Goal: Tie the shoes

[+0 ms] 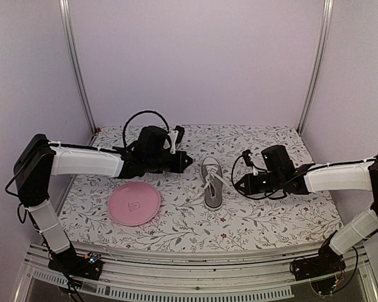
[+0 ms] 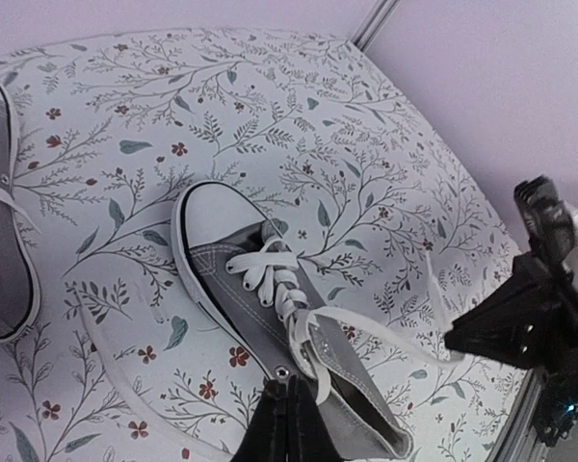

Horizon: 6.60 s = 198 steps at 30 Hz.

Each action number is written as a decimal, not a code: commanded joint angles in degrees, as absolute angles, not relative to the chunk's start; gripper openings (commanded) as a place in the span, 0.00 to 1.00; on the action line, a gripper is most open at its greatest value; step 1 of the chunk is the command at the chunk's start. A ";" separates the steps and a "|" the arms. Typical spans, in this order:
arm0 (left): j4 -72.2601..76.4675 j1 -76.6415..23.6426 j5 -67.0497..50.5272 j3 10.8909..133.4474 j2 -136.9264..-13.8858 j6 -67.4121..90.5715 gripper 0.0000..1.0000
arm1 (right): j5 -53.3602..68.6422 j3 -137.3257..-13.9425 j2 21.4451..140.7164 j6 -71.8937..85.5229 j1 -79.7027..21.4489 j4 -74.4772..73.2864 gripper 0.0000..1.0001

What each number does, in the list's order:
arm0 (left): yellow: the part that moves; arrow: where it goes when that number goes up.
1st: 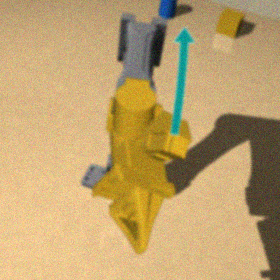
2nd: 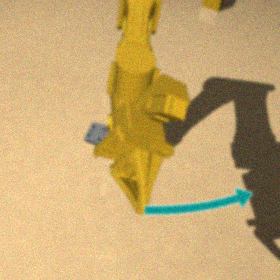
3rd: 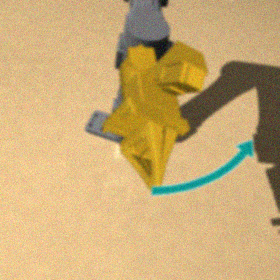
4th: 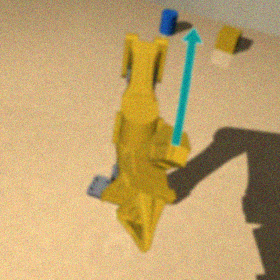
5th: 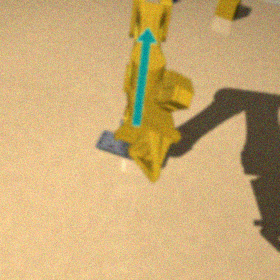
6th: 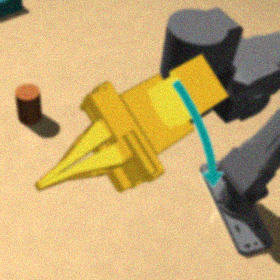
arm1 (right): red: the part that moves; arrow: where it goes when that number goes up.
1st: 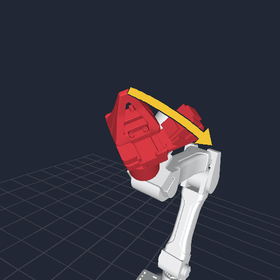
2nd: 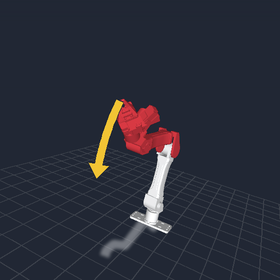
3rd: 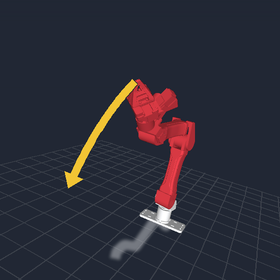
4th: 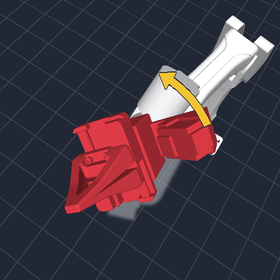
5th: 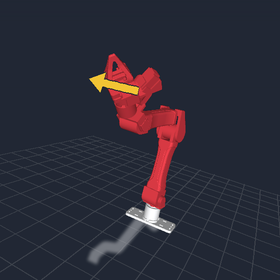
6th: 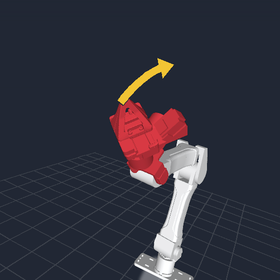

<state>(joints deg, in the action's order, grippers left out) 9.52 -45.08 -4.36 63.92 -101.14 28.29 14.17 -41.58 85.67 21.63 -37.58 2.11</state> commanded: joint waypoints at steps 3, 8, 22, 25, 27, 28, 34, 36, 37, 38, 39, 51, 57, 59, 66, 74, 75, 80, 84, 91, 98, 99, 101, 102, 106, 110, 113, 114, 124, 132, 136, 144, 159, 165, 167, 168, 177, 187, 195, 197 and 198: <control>0.68 -44.51 -0.66 65.47 -99.40 30.05 0.08 | 1.95 -43.90 86.49 21.56 -32.82 -7.59 0.02; 5.05 -44.43 4.17 56.87 -93.03 36.55 0.39 | -0.02 -47.37 89.87 23.97 -30.89 -9.56 0.42; 7.23 -34.22 2.13 40.07 -77.74 37.76 0.83 | -5.59 -76.02 103.13 23.11 -45.23 -15.86 0.59; 5.90 -32.36 0.51 38.72 -75.63 37.07 0.84 | -4.13 -84.09 110.87 24.63 -47.65 -18.10 0.55; 4.68 -31.60 -0.11 38.47 -74.87 36.25 0.84 | -3.71 -89.52 116.05 25.54 -48.76 -20.18 0.54; 4.10 -31.40 -0.19 38.37 -74.50 35.75 0.84 | -3.92 -92.60 118.73 25.93 -49.31 -21.47 0.53; 4.12 -30.71 -1.40 36.90 -72.32 34.49 0.84 | -5.65 -107.69 131.37 26.02 -51.56 -28.54 0.48; 4.26 -30.51 -1.86 36.43 -71.65 34.60 0.84 | -5.79 -111.03 133.87 26.34 -51.64 -30.31 0.46; 4.37 -30.42 -2.02 36.11 -71.40 34.67 0.84 | -5.68 -112.47 136.40 26.36 -51.74 -30.76 0.45; 4.43 -30.33 -2.10 35.81 -71.18 34.77 0.84 | -5.51 -113.18 137.53 26.25 -51.85 -30.93 0.45; 4.60 -30.26 -2.15 35.52 -70.93 34.88 0.84 | -5.13 -113.69 138.35 26.07 -51.98 -30.88 0.44; 5.29 -29.64 -2.82 33.04 -68.70 36.04 0.84 | -8.79 -116.99 143.89 22.61 -52.76 -32.94 0.35; 5.53 -29.55 -2.95 32.21 -67.98 36.80 0.84 | -13.27 -120.41 147.71 18.60 -54.88 -37.23 0.34; 5.47 -29.53 -2.97 31.92 -67.73 37.02 0.84 | -14.98 -120.49 148.45 17.64 -55.66 -38.20 0.33; 5.90 -29.53 -3.17 31.48 -67.47 37.45 0.84 | -21.63 -120.23 149.03 18.20 -57.09 -42.25 0.03; 12.40 -29.70 -8.01 33.16 -71.75 34.78 0.84 | -9.61 -109.01 131.85 23.00 -52.23 -27.51 0.02; 14.05 -29.85 -9.19 33.60 -72.92 34.36 0.83 | -7.69 -107.37 129.29 23.35 -51.31 -25.29 0.02; 20.63 -32.57 -13.69 37.82 -80.45 31.55 0.83 | -3.42 -100.18 120.11 24.09 -48.05 -19.21 0.02; 25.95 -35.70 -18.34 43.78 -88.35 29.93 0.82 | -2.05 -94.51 113.56 24.80 -45.73 -16.30 0.02; 28.14 -38.78 -19.05 54.23 -102.73 28.88 0.79 | -0.38 -86.81 106.29 25.97 -42.98 -12.55 0.02; 23.13 -39.79 -15.61 56.93 -104.39 32.83 0.71 | -1.48 -85.92 107.66 23.34 -42.72 -15.01 0.16; 21.73 -39.76 -13.44 56.52 -104.18 36.03 0.69 | -1.23 -86.18 108.18 23.02 -42.80 -15.14 0.20; 21.24 -39.32 -9.69 53.53 -103.00 40.77 0.69 | -0.04 -87.74 109.91 22.04 -42.80 -16.45 0.28; 20.94 -39.23 -7.63 52.56 -102.38 41.83 0.69 | 0.60 -88.90 111.23 21.84 -42.82 -17.54 0.30; 10.92 -39.02 -3.63 57.28 -103.31 39.98 0.68 | 3.43 -90.20 113.68 23.47 -42.85 -18.26 0.47; 1.96 -39.77 -3.54 64.53 -107.87 37.37 0.58 | 6.31 -89.63 112.55 25.79 -42.36 -17.65 0.74; -2.65 -40.20 -3.34 68.28 -111.24 36.61 0.54 | 13.24 -87.67 110.90 28.13 -40.01 -16.63 0.85; -3.54 -40.39 -3.08 69.15 -111.97 36.50 0.53 | 15.64 -86.62 110.10 28.71 -39.31 -16.11 0.88; -4.28 -41.61 -1.36 72.34 -117.29 37.88 0.52 | 32.52 -68.21 96.17 27.36 -32.77 -6.38 0.95; -8.62 -42.62 0.61 77.79 -122.19 38.85 0.52 | 41.20 -55.53 82.68 22.88 -29.29 -0.68 0.95; -13.22 -42.88 2.67 82.23 -124.62 37.99 0.48 | 41.85 -51.97 78.70 21.97 -27.31 -0.32 0.95; -21.71 -43.26 4.58 88.47 -128.85 37.18 0.28 | 41.35 -48.01 77.37 23.01 -25.04 2.66 0.95; -36.76 -46.85 6.92 95.14 -134.55 36.13 0.15 | 36.71 -44.44 73.39 23.25 -24.26 5.33 0.94; -41.73 -47.89 11.02 96.14 -135.96 36.89 0.00 | 34.19 -42.88 71.92 24.16 -24.30 7.12 0.94; -40.34 -48.53 13.45 93.87 -133.94 38.12 0.00 | 32.74 -42.02 71.83 24.77 -24.26 8.19 0.94; -38.65 -48.85 14.70 92.24 -132.09 38.84 0.00 | 32.20 -41.64 72.03 25.54 -24.26 8.44 0.93; 4.94 -49.68 5.62 65.33 -109.25 38.20 0.00 | 33.69 -40.40 76.76 28.74 -25.04 11.71 0.88; 14.86 -49.68 -0.58 55.94 -104.34 38.05 0.00 | 24.87 -43.98 80.71 24.59 -34.60 8.10 0.84; 12.97 -47.58 3.52 48.30 -94.38 38.42 0.35 | 11.18 -57.86 91.92 15.32 -46.84 -5.79 0.65; 14.02 -47.59 0.90 47.64 -93.89 35.08 0.49 | 10.42 -58.80 92.93 16.89 -47.44 -6.75 0.64; 14.94 -47.72 -1.03 47.54 -94.14 32.70 0.53 | 9.25 -58.69 92.79 18.26 -47.71 -6.74 0.64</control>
